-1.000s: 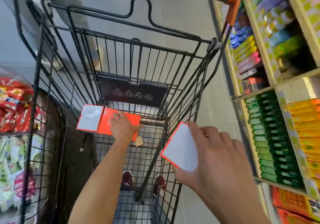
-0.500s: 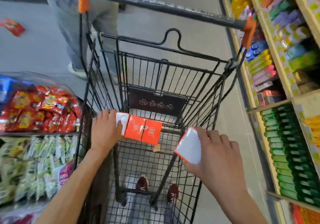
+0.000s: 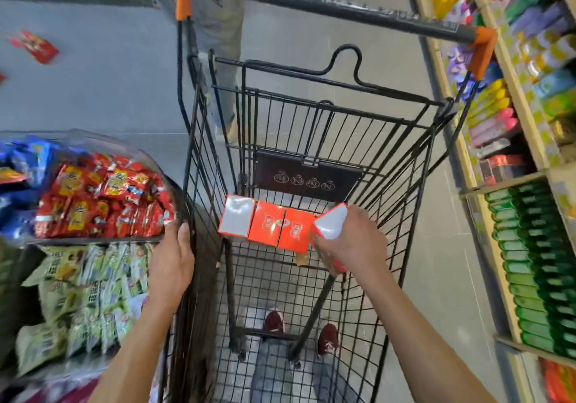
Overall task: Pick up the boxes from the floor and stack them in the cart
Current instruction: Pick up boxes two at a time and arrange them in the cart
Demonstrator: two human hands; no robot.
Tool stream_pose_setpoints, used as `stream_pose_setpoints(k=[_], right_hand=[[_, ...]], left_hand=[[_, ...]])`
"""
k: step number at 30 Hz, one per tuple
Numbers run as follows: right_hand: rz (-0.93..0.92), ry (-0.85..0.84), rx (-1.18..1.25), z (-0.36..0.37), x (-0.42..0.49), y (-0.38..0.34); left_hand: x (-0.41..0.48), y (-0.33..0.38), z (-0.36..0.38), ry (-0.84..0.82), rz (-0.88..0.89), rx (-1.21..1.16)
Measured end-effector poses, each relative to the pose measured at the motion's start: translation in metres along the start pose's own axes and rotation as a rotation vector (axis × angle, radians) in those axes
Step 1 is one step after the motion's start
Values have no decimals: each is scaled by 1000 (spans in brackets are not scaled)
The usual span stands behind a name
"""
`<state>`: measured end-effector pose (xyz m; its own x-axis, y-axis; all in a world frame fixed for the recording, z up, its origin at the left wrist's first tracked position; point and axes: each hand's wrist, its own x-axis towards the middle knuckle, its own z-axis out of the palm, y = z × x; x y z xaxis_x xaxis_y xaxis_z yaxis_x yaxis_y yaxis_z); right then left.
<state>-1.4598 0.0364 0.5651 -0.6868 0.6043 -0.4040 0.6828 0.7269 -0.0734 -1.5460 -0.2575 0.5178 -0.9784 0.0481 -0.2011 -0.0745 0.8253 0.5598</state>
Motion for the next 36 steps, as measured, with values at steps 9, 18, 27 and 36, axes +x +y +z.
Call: stream_pose_setpoints(k=[9,18,27,36], right_hand=[[340,-29,240,63,59,36],[353,-58,249,95,77,32],[436,-20,393,139,104,21],[370,-60,526,149,125,28]], left_hand=[[10,-10,9,-5,20,-136],[8,-8,21,-31,4,-187],[-7,6,34,34,19,-208],[-7,14,37,37,44,-157]])
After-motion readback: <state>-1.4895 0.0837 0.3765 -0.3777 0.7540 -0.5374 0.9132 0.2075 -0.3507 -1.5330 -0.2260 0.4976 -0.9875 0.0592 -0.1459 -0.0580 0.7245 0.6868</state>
